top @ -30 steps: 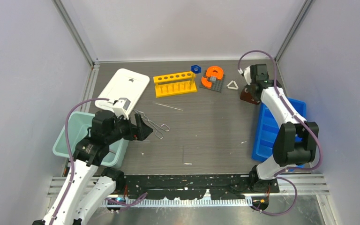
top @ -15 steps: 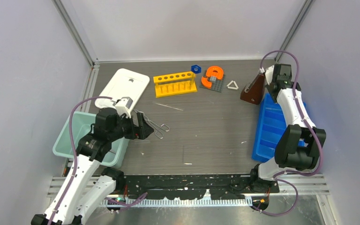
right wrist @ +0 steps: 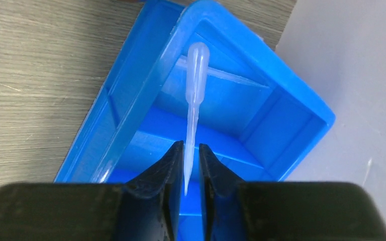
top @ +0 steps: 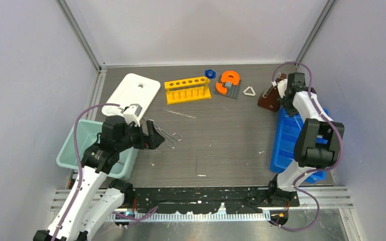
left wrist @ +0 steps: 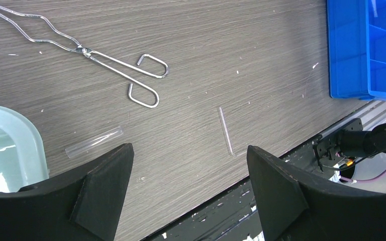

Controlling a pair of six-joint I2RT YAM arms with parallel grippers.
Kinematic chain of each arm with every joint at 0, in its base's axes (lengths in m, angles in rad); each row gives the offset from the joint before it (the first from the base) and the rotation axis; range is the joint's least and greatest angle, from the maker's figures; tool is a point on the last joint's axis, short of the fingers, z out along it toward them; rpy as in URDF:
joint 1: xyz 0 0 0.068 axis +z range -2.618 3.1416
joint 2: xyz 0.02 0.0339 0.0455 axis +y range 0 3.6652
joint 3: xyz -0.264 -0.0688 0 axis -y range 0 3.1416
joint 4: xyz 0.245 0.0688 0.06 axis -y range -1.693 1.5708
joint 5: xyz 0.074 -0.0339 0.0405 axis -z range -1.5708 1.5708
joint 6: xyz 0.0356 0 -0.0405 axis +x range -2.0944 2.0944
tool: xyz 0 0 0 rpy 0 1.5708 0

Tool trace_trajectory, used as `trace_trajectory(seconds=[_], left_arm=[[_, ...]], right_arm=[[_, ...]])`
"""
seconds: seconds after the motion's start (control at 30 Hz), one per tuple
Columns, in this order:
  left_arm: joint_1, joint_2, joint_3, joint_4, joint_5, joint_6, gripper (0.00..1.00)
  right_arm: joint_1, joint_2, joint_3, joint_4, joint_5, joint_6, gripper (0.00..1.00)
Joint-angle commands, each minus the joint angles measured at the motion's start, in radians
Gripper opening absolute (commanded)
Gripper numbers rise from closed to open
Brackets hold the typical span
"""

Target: Organize the chemistry lab equipment

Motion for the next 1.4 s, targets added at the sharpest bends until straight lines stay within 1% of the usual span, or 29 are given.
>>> trace_trajectory(seconds=[0.0, 0.07, 0.13, 0.23, 0.4, 0.47, 0.6, 0.67, 0.9, 0.97, 1.0, 1.1, 1.17, 1.2, 1.27, 1.37], left_arm=[[-0.001, -0.017, 0.006, 0.022, -0.003, 0.005, 0.86], [-0.001, -0.017, 0.006, 0.021, -0.004, 0.006, 0.86], [-0.001, -0.021, 0.006, 0.021, -0.004, 0.006, 0.86], [-0.001, -0.024, 0.006, 0.020, -0.005, 0.006, 0.86], [-0.001, -0.028, 0.006, 0.021, -0.005, 0.007, 0.86], [-0.001, -0.031, 0.008, 0.019, -0.006, 0.007, 0.86], [-0.002, -0.035, 0.009, 0.015, -0.007, 0.009, 0.86], [-0.003, -0.034, 0.009, 0.015, -0.008, 0.009, 0.86], [-0.003, -0.017, 0.009, 0.013, -0.018, 0.010, 0.86], [-0.003, -0.010, 0.011, 0.008, -0.027, 0.012, 0.86], [-0.002, -0.007, 0.011, 0.006, -0.030, 0.012, 0.86], [-0.002, -0.005, 0.010, 0.000, -0.047, 0.012, 0.86], [-0.003, -0.007, 0.012, -0.003, -0.063, 0.012, 0.86], [-0.003, -0.010, 0.011, -0.005, -0.071, 0.012, 0.86], [-0.003, -0.016, 0.010, -0.006, -0.081, 0.010, 0.86], [-0.003, -0.018, 0.006, 0.001, -0.086, 0.009, 0.86]], right_arm=[[-0.006, 0.020, 0.046, -0.008, 0.022, -0.017, 0.30], [-0.001, 0.018, 0.050, -0.008, 0.053, -0.014, 0.33], [0.004, 0.011, 0.052, -0.001, 0.081, -0.013, 0.34], [0.021, 0.002, 0.052, 0.011, 0.131, -0.019, 0.35], [0.054, -0.042, 0.051, 0.010, 0.137, 0.009, 0.36], [0.078, -0.055, 0.053, -0.009, 0.167, 0.022, 0.36], [0.128, -0.048, 0.083, -0.063, 0.321, 0.100, 0.37], [0.150, -0.039, 0.099, -0.093, 0.369, 0.148, 0.37], [0.208, -0.098, 0.081, -0.104, 0.396, 0.323, 0.37], [0.218, -0.115, 0.057, -0.060, 0.403, 0.362, 0.38], [0.218, -0.115, 0.049, -0.043, 0.432, 0.375, 0.38], [0.210, -0.088, 0.061, -0.024, 0.475, 0.481, 0.38], [0.207, -0.063, 0.075, -0.049, 0.460, 0.542, 0.38], [0.184, -0.048, 0.081, -0.058, 0.458, 0.575, 0.37], [0.168, -0.026, 0.084, -0.087, 0.455, 0.616, 0.37], [0.150, -0.005, 0.066, -0.094, 0.447, 0.629, 0.37]])
